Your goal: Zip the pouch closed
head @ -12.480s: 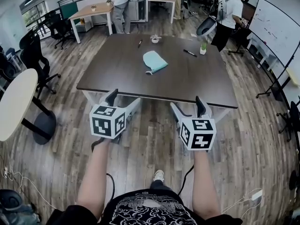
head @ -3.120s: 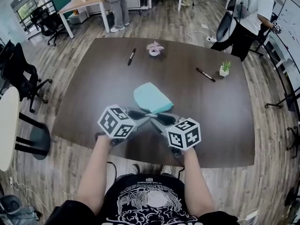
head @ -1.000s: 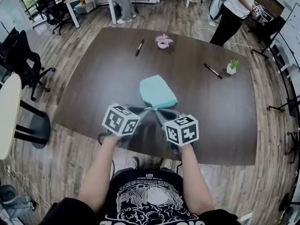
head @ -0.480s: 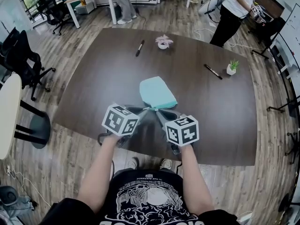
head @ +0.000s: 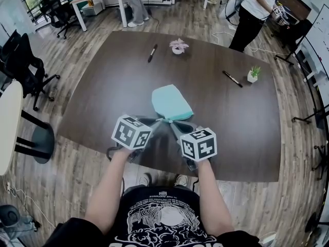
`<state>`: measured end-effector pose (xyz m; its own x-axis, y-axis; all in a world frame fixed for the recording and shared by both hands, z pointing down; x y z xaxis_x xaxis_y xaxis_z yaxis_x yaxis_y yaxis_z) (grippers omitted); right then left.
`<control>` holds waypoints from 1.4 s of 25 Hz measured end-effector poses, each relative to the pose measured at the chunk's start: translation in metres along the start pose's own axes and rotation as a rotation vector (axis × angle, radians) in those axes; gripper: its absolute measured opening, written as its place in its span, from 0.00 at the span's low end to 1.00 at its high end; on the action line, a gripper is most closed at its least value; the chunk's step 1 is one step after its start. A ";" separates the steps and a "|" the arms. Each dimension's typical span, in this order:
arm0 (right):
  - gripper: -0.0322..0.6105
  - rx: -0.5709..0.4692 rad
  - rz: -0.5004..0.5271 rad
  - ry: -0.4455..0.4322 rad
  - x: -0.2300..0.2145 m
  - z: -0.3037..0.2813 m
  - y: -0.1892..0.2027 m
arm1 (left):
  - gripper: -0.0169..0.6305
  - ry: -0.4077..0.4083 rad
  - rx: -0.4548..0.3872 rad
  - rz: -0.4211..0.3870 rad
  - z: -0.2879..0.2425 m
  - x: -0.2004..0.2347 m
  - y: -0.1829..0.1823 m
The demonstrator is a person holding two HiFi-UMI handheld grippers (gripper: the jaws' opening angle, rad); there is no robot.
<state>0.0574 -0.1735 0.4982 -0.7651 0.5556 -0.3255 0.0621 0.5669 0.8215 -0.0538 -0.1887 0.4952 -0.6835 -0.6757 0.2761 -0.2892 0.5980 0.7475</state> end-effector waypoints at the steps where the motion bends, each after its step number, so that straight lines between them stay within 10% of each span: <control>1: 0.06 0.000 -0.001 0.000 -0.001 0.000 0.000 | 0.06 0.000 0.001 0.000 0.000 0.000 0.000; 35: 0.06 0.006 -0.002 0.021 -0.004 -0.005 0.002 | 0.06 -0.078 -0.011 0.043 0.004 0.018 0.006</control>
<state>0.0573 -0.1778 0.5042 -0.7782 0.5418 -0.3174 0.0645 0.5717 0.8179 -0.0697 -0.1957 0.5020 -0.7453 -0.6137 0.2606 -0.2515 0.6207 0.7426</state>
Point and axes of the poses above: the fingertips, and each gripper's own axes: z backward along the fingers, x to its left, y out of its underside, the point moved 5 cm from there along z, backward along the fingers, and after that the axes turned 4 degrees about -x, right-handed, at the moved point
